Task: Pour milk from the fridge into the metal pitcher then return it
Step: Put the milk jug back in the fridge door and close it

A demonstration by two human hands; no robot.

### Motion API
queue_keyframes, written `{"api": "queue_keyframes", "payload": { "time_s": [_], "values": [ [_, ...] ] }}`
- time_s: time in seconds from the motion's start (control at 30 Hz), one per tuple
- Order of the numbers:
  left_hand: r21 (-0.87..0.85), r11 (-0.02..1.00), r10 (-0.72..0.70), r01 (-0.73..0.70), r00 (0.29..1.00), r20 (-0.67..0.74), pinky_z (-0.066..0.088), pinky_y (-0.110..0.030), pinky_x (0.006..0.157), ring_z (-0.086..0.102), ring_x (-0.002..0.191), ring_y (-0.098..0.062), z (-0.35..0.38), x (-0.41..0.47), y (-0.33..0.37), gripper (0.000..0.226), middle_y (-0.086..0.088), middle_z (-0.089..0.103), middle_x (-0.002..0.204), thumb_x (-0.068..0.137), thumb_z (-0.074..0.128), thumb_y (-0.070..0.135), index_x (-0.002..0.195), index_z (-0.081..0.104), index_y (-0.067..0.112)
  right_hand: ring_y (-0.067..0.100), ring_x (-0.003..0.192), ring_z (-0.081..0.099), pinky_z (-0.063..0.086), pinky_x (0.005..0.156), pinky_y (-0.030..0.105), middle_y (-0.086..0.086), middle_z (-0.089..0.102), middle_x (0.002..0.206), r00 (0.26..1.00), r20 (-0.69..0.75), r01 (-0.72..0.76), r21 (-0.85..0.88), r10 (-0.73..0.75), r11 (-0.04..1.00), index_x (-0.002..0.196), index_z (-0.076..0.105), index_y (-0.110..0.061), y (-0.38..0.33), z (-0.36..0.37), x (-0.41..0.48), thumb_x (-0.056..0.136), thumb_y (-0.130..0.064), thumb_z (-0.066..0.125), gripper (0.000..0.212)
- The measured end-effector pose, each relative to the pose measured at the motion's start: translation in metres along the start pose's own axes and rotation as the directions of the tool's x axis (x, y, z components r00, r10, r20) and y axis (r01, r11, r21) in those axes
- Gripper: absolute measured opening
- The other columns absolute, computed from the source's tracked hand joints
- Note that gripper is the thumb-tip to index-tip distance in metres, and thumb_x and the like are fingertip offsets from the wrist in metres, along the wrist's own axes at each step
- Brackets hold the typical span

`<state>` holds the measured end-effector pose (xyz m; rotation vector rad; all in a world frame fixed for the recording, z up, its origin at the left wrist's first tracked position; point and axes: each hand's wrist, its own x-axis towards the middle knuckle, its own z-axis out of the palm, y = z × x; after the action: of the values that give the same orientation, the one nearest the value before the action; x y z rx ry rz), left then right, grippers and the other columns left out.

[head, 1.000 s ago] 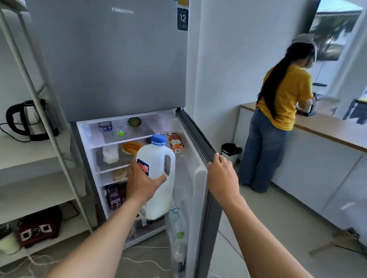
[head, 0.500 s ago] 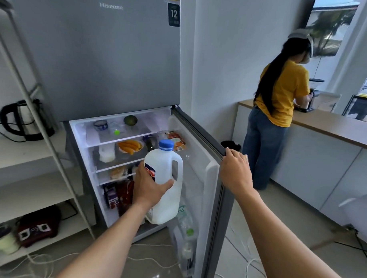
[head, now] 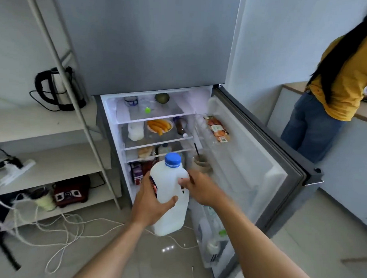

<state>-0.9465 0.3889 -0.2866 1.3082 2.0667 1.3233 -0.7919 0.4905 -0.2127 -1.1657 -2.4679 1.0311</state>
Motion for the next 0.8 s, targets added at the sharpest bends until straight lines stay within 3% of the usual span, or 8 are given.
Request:
{"api": "queue_keyframes", "payload": {
  "time_s": [0.07, 0.2, 0.3, 0.43, 0.5, 0.6, 0.7, 0.8],
  "values": [
    [-0.027, 0.998, -0.061, 0.063, 0.994, 0.086, 0.053, -0.038, 0.092, 0.060, 0.114, -0.011, 0.003, 0.008, -0.032, 0.103, 0.014, 0.058, 0.129, 0.056, 0.084, 0.058, 0.140, 0.027, 0.037, 0.020, 0.083, 0.062, 0.051, 0.073, 0.036, 0.002, 0.070, 0.095, 0.997, 0.058, -0.044, -0.021, 0.045, 0.999, 0.098, 0.058, -0.015, 0.014, 0.024, 0.022, 0.094, -0.046, 0.049, 0.032],
    [-0.150, 0.961, -0.174, 0.232, 0.931, 0.321, 0.055, -0.044, 0.094, 0.063, 0.114, -0.012, 0.012, 0.033, -0.084, 0.107, 0.014, 0.059, 0.129, 0.054, 0.092, 0.052, 0.138, 0.024, 0.051, 0.023, 0.102, 0.063, 0.042, 0.076, 0.025, 0.004, 0.070, 0.112, 0.988, 0.096, -0.107, -0.105, 0.117, 0.989, 0.119, 0.056, -0.016, 0.037, 0.066, 0.055, 0.097, -0.029, 0.050, 0.026],
    [-0.147, 0.937, -0.243, 0.316, 0.894, 0.376, 0.056, -0.040, 0.092, 0.064, 0.112, -0.007, 0.026, 0.052, -0.118, 0.103, 0.016, 0.060, 0.129, 0.055, 0.093, 0.044, 0.135, 0.029, 0.050, 0.026, 0.107, 0.062, 0.047, 0.087, 0.033, 0.007, 0.067, 0.119, 0.973, 0.129, -0.170, -0.153, 0.191, 0.973, 0.126, 0.053, -0.018, 0.054, 0.091, 0.084, 0.096, -0.034, 0.052, 0.034],
    [-0.203, 0.911, -0.273, 0.360, 0.893, 0.358, 0.055, -0.033, 0.089, 0.061, 0.112, -0.007, 0.070, 0.074, -0.147, 0.096, 0.013, 0.059, 0.126, 0.054, 0.088, 0.029, 0.133, 0.035, 0.039, 0.026, 0.095, 0.063, 0.052, 0.084, 0.041, 0.007, 0.069, 0.110, 0.927, 0.198, -0.280, -0.194, 0.317, 0.940, 0.111, 0.057, -0.020, 0.083, 0.099, 0.118, 0.091, -0.043, 0.056, 0.030],
    [-0.225, 0.888, -0.321, 0.401, 0.891, 0.321, 0.055, -0.036, 0.088, 0.061, 0.112, -0.012, 0.099, 0.084, -0.161, 0.095, 0.008, 0.059, 0.125, 0.051, 0.086, 0.028, 0.132, 0.039, 0.035, 0.023, 0.098, 0.063, 0.051, 0.089, 0.041, 0.004, 0.068, 0.114, 0.908, 0.166, -0.365, -0.141, 0.385, 0.920, 0.113, 0.059, -0.021, 0.095, 0.095, 0.129, 0.092, -0.041, 0.057, 0.029],
    [-0.291, 0.806, -0.464, 0.516, 0.855, 0.232, 0.055, -0.048, 0.091, 0.062, 0.110, -0.020, 0.139, 0.100, -0.179, 0.094, 0.002, 0.060, 0.124, 0.050, 0.091, 0.024, 0.131, 0.042, 0.027, 0.021, 0.112, 0.059, 0.047, 0.096, 0.034, 0.001, 0.061, 0.127, 0.874, -0.005, -0.482, -0.141, 0.486, 0.865, 0.126, 0.056, -0.019, 0.120, 0.082, 0.141, 0.095, -0.039, 0.052, 0.037],
    [-0.332, 0.740, -0.574, 0.585, 0.806, 0.142, 0.050, -0.045, 0.097, 0.055, 0.116, -0.025, 0.169, 0.113, -0.187, 0.103, -0.002, 0.051, 0.129, 0.052, 0.093, 0.015, 0.135, 0.032, 0.022, 0.021, 0.117, 0.056, 0.043, 0.098, 0.032, 0.003, 0.059, 0.130, 0.836, -0.043, -0.540, -0.243, 0.547, 0.806, 0.129, 0.055, -0.017, 0.146, 0.076, 0.143, 0.096, -0.038, 0.052, 0.039],
    [-0.323, 0.716, -0.609, 0.618, 0.780, 0.144, 0.046, -0.034, 0.094, 0.052, 0.118, -0.025, 0.205, 0.127, -0.200, 0.108, -0.005, 0.047, 0.135, 0.052, 0.093, 0.015, 0.139, 0.029, 0.019, 0.019, 0.117, 0.056, 0.043, 0.099, 0.030, 0.002, 0.057, 0.130, 0.799, 0.004, -0.567, -0.327, 0.601, 0.756, 0.130, 0.054, -0.018, 0.169, 0.085, 0.141, 0.096, -0.039, 0.052, 0.040]
  ]
}}
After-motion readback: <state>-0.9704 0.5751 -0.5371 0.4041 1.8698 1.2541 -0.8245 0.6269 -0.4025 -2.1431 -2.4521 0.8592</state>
